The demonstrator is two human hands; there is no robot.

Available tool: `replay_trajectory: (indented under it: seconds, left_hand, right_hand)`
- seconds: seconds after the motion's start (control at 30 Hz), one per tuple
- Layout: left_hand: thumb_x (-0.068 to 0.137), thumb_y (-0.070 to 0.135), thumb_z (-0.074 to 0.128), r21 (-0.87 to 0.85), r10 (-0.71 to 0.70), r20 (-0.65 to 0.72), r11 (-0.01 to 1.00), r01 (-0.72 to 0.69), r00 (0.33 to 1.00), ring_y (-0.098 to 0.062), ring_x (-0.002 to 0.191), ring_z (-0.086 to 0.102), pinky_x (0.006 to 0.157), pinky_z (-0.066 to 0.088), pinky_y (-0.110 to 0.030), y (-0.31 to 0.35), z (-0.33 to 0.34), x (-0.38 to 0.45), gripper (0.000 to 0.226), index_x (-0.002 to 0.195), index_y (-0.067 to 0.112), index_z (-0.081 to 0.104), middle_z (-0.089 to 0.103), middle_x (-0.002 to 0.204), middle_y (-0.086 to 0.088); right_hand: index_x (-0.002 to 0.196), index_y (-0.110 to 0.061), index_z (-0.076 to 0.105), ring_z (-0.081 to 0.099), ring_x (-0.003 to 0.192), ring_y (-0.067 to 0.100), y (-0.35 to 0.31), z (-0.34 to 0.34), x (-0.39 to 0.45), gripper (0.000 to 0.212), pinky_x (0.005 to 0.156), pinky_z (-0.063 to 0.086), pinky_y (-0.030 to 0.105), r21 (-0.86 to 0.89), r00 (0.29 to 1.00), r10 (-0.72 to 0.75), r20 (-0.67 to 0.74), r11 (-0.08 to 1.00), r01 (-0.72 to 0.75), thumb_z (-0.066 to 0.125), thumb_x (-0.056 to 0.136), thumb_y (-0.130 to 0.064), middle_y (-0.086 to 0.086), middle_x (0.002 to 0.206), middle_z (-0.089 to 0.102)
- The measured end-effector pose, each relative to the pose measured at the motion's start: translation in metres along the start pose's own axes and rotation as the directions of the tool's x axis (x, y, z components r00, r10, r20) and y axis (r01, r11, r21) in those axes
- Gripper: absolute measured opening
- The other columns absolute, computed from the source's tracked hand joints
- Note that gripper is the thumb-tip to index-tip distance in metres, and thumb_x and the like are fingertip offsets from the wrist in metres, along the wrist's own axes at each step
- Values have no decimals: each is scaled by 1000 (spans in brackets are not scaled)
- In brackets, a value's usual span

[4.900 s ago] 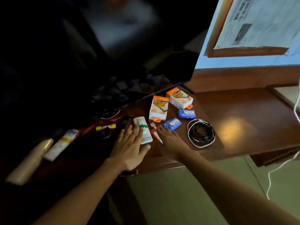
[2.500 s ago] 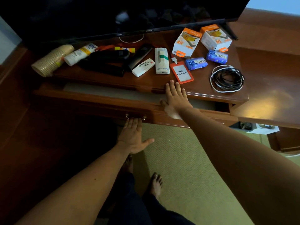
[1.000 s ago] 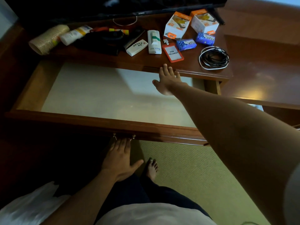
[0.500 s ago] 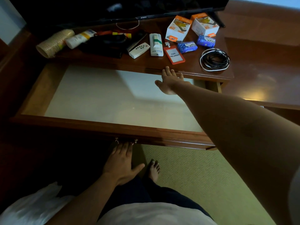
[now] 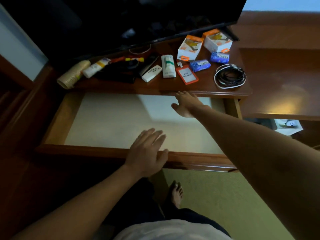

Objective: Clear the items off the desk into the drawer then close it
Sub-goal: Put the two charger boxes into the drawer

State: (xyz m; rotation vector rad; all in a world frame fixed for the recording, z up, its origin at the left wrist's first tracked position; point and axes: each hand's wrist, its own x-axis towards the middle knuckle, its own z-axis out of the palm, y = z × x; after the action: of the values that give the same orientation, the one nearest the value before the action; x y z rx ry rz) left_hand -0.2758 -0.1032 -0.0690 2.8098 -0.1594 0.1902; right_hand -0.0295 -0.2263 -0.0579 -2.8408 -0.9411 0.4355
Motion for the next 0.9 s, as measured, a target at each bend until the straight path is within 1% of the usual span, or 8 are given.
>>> replay_trajectory:
  seconds: [0.1,0.2,0.33,0.47,0.57,0.67,0.73,0.9]
  left_hand:
    - [93,50,40,114,-61,69,992,53,996,-30,148,28,123,16,-47,-6,-9,66,65,147,14,47,41,156,-8]
    - [93,53,37,163,-64,103,985,46,993,-32,150,22,122,11,-47,-14,-12,116,70,150,13,41,35,159,-11]
    - [95,53,39,213,-70,139,976,39,988,-32,151,17,124,10,-47,-26,-15,170,68,153,16,35,30,162,-10]
    - [91,52,45,237,-12,128,971,-19,992,-32,147,26,122,18,-50,-41,-19,213,68,148,15,41,39,156,-11]
    - [90,52,45,258,13,118,965,-44,993,-32,145,29,121,21,-50,-49,-23,241,66,145,14,44,43,153,-10]
    - [91,52,44,237,14,124,971,-43,992,-33,146,28,120,21,-51,-54,-22,271,66,146,16,43,41,154,-11]
    - [90,54,42,218,-1,124,976,-26,992,-32,144,30,118,26,-51,-55,-21,293,65,145,19,42,42,153,-9]
    - [92,51,50,131,-36,92,991,24,995,-28,131,44,110,37,-47,-50,-17,348,56,137,18,48,51,142,-6]
  right_hand:
    - [140,-12,50,39,138,30,9,-22,-2,50,113,28,47,53,998,27,-64,998,-24,51,95,-35,10,148,49]
    - [120,-14,58,49,127,32,19,-34,0,35,105,36,43,75,992,54,-116,996,-46,52,88,-26,11,133,59]
    - [129,-14,57,48,130,31,27,-46,4,45,108,36,45,113,986,84,-143,991,-68,52,85,-23,9,134,59]
    - [138,-11,52,42,137,31,35,-53,11,52,110,32,46,147,976,142,-167,982,-118,54,89,-25,10,144,53]
    - [138,-13,54,45,134,31,41,-63,15,52,108,38,45,220,961,175,-213,967,-127,56,89,-29,10,144,54]
    - [126,-18,60,57,117,33,56,-72,25,46,90,49,39,269,926,250,-282,947,-173,52,83,-31,8,128,63]
    - [111,-15,61,60,105,35,68,-76,33,32,75,46,35,279,903,298,-311,936,-213,51,82,-27,8,115,65]
    - [111,-16,60,59,102,31,94,-95,52,29,76,48,39,396,847,394,-357,885,-245,57,90,-37,5,116,65]
